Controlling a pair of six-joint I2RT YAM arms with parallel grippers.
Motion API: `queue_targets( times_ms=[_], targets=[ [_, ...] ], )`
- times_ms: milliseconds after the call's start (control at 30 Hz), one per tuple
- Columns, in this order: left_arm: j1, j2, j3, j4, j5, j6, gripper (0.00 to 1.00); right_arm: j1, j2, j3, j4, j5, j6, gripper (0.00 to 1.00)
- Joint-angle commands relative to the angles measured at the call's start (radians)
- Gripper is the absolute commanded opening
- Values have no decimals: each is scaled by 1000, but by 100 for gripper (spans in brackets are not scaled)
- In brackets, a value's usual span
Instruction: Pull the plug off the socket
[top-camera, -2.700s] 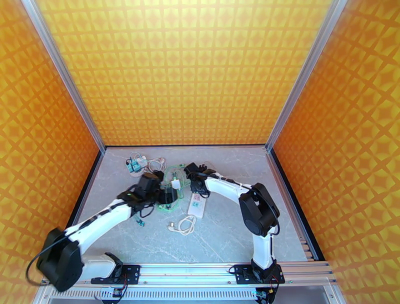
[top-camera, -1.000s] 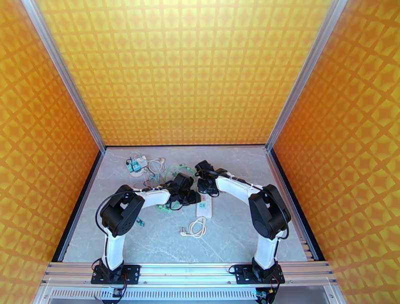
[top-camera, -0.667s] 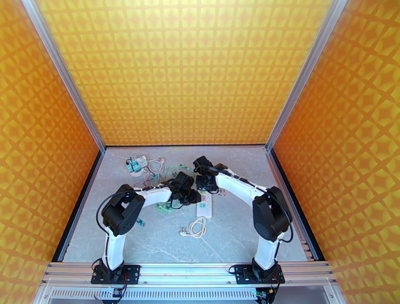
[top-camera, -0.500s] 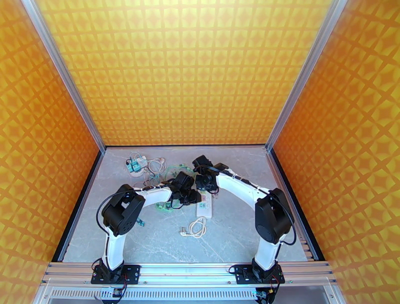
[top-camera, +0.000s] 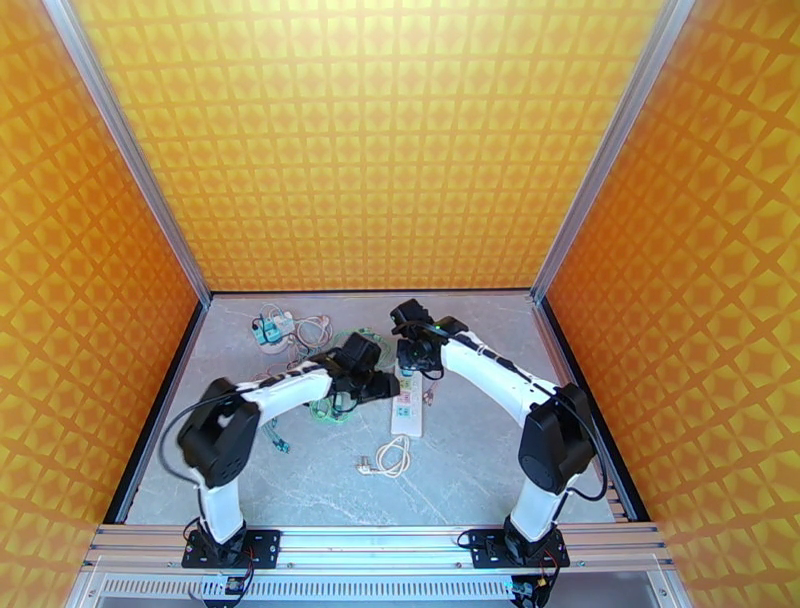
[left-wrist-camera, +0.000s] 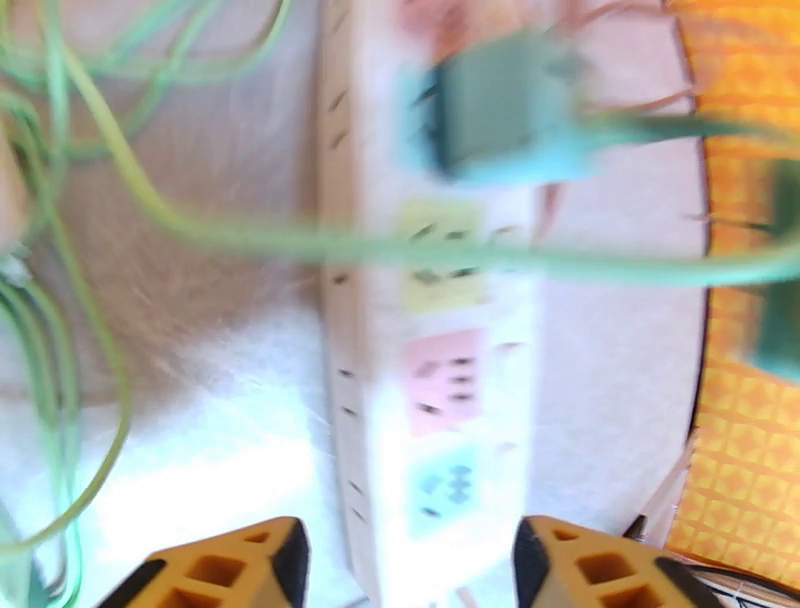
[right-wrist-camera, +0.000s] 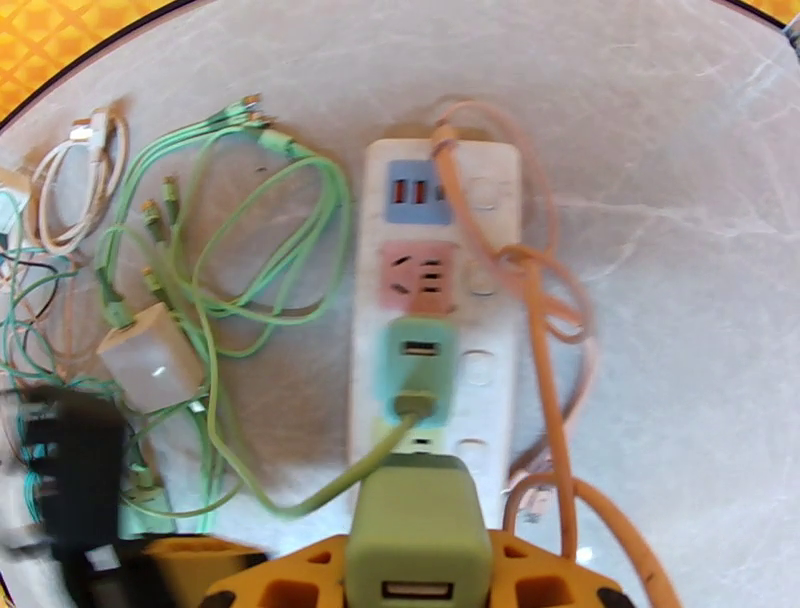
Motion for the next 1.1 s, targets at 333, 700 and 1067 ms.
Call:
queue_targets(
  times_ms=[333,700,1067],
  targets=[
    [113,-213,-85,-83,-21,65,71,-160,-23,28,-11,90,-150,26],
    [129,-339,-120,-117,-103,103,78,-263,102,82,1,220,-233,26],
    [135,-335,-118,-130,-124,104,79,-263,140,-99,75,81,-165,27]
  ],
)
